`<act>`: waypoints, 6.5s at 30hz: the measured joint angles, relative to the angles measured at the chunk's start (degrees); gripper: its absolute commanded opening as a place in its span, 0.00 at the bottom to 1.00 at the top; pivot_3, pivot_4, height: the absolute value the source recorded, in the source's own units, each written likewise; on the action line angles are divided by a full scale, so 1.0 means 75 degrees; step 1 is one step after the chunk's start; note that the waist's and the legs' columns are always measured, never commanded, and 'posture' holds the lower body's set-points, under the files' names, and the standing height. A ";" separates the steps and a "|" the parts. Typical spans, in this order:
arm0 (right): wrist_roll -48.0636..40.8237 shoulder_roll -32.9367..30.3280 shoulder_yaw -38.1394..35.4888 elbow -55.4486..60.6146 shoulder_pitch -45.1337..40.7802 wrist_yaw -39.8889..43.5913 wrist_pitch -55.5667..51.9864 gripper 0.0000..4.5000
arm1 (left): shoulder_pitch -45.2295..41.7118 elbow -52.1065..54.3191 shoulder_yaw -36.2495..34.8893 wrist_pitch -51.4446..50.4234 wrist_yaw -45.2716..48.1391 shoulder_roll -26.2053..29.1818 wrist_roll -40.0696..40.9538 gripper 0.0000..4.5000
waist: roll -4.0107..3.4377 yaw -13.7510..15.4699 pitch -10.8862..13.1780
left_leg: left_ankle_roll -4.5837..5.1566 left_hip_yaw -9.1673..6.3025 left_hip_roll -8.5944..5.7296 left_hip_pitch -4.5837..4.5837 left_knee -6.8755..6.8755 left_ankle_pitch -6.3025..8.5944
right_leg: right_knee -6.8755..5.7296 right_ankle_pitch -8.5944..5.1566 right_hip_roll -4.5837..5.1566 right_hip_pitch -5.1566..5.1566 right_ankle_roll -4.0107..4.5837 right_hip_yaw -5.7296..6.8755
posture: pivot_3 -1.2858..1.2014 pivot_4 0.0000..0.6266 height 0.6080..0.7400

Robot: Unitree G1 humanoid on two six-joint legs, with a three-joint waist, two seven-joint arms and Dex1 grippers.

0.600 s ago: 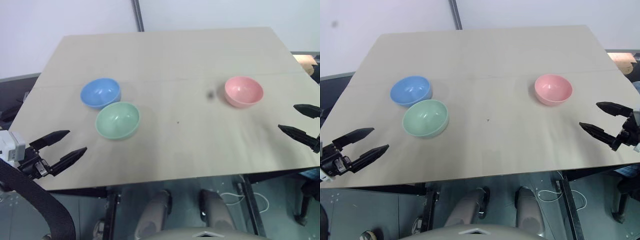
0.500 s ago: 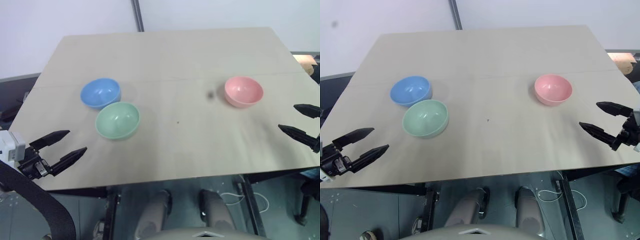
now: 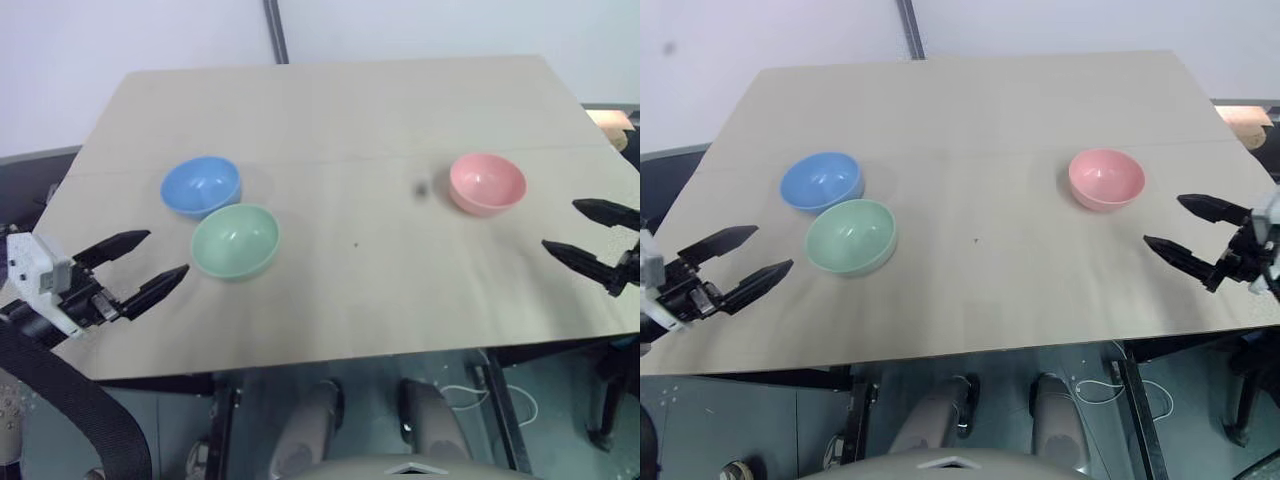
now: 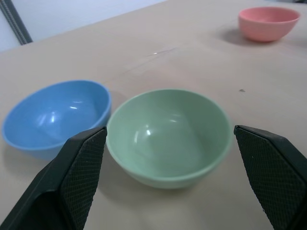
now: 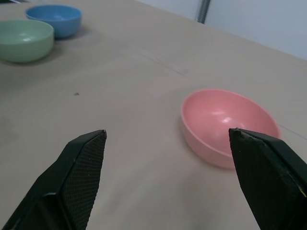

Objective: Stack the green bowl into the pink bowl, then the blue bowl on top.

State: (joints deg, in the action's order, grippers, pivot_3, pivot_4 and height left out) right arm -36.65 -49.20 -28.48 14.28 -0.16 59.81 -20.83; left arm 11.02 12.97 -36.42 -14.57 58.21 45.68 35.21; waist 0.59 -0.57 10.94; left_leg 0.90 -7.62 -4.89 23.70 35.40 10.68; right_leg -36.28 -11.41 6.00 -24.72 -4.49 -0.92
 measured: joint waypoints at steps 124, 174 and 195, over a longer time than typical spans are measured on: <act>0.0547 0.2032 0.3461 0.2270 -0.2497 -0.1085 -0.1174 1.00 | -0.3580 0.1027 0.4103 0.0910 -0.0279 0.1785 -0.4128 0.01 | 0.0034 -0.0003 -0.0006 | 0.0006 0.0004 0.0032 0.0004 0.0005 -0.0008 | 0.0042 0.0078 -0.0076 0.0006 0.0000 0.0018 | 0.52 0.24 1.00; 0.0863 0.1654 0.3437 0.2521 -0.1783 -0.1890 -0.0314 1.00 | -0.7100 -0.5474 0.7007 0.1038 -0.1479 0.1198 -0.8228 0.81 | 0.0048 -0.0030 -0.0005 | 0.0011 0.0007 0.0028 0.0007 0.0087 -0.0007 | -0.0021 0.0084 -0.0096 0.0012 -0.0033 -0.0003 | 0.52 0.24 1.00; 0.0953 0.1342 0.3169 0.2747 -0.1348 -0.2065 -0.0357 1.00 | -0.7903 -0.3273 0.6655 0.1594 0.0481 -0.0265 -0.5908 0.01 | 0.0056 0.0077 -0.0002 | 0.0011 -0.0002 0.0016 0.0031 0.0119 -0.0007 | -0.0028 0.0088 -0.0074 0.0013 -0.0026 0.0008 | 0.52 0.24 1.00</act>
State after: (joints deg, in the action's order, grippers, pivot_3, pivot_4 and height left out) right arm -29.51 -39.14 -4.70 34.89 -10.27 44.33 -23.51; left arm -48.25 -11.58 13.50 -2.62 61.81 43.69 -9.10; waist 1.01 0.01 10.93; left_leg 0.99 -7.64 -4.77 23.93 36.30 10.63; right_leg -36.49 -10.75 5.44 -24.62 -4.69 -0.86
